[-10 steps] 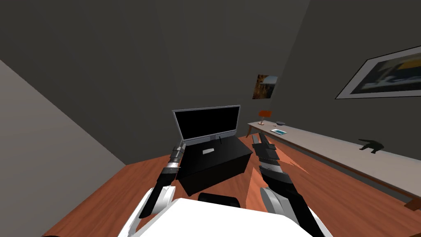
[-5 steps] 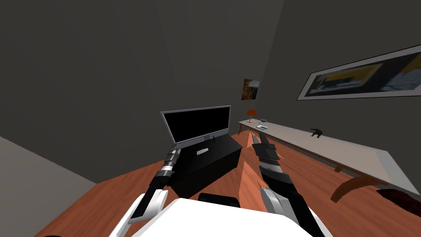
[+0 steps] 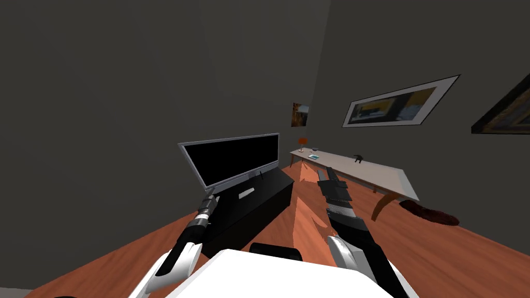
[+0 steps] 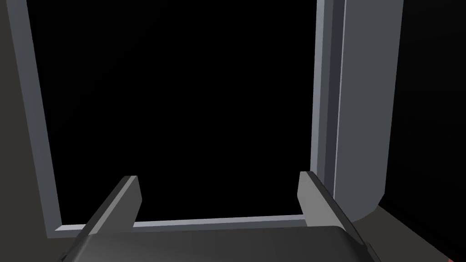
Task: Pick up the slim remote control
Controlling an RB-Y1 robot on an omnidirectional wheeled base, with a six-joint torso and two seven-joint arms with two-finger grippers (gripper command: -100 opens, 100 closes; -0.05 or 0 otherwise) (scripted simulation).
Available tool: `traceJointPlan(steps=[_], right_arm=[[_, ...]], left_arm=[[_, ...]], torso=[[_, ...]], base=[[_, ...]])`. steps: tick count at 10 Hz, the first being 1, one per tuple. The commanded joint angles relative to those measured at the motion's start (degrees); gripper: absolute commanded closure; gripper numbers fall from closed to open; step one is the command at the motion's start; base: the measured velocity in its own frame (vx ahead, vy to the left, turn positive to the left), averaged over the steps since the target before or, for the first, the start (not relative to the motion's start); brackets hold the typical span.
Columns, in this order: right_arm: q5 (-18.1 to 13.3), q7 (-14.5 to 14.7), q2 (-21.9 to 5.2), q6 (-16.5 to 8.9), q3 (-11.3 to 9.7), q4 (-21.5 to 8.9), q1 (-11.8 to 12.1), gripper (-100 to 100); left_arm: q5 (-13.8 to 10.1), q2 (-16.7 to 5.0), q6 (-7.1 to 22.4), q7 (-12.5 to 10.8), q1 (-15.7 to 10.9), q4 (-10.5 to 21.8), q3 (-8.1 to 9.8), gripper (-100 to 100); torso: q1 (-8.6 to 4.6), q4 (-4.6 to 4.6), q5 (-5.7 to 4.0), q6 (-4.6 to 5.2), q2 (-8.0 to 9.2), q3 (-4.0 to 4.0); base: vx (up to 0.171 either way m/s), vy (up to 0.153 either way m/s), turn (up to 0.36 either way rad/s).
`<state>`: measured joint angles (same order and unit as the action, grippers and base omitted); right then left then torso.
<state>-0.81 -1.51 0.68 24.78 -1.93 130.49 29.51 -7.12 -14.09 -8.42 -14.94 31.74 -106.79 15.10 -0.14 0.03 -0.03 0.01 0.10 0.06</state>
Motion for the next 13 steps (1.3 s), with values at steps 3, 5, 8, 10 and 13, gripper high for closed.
traceJointPlan(steps=[3,5,8,10,13], right_arm=[[0.0,0.0,0.0,0.0,0.0,0.0,0.0,0],[0.0,0.0,-0.01,0.0,0.01,0.0,0.0,0],[0.0,0.0,-0.01,0.0,0.01,0.0,0.01,0],[0.0,0.0,-0.01,0.0,0.02,0.0,0.02,0],[0.0,0.0,-0.01,0.0,0.02,0.0,0.02,0]], left_arm=[[-2.08,-0.66,5.22,-1.54,0.34,2.61,2.65,-100],[-3.39,-1.09,7.79,-2.44,0.13,5.04,4.26,-100],[-6.06,-1.91,12.88,-4.13,-0.53,9.04,7.36,-100],[-6.06,-1.91,13.21,-4.13,-0.53,10.22,7.36,-100],[-8.78,-2.76,18.42,-5.65,-1.53,15.55,10.28,-100]], torso=[[0.08,0.01,0.01,0.01,0.01,0.01],[0.14,0.01,0.02,-0.01,0.01,0.01],[0.18,0.0,0.03,-0.05,-0.03,-0.01],[0.21,-0.01,0.03,-0.07,-0.03,-0.02],[0.23,-0.01,0.04,-0.08,-0.03,-0.02]], base=[[-0.008,-0.033,-0.253],[-0.003,-0.021,-0.239],[0.006,-0.019,-0.282],[0.004,-0.005,-0.064],[0.009,-0.008,-0.285]])
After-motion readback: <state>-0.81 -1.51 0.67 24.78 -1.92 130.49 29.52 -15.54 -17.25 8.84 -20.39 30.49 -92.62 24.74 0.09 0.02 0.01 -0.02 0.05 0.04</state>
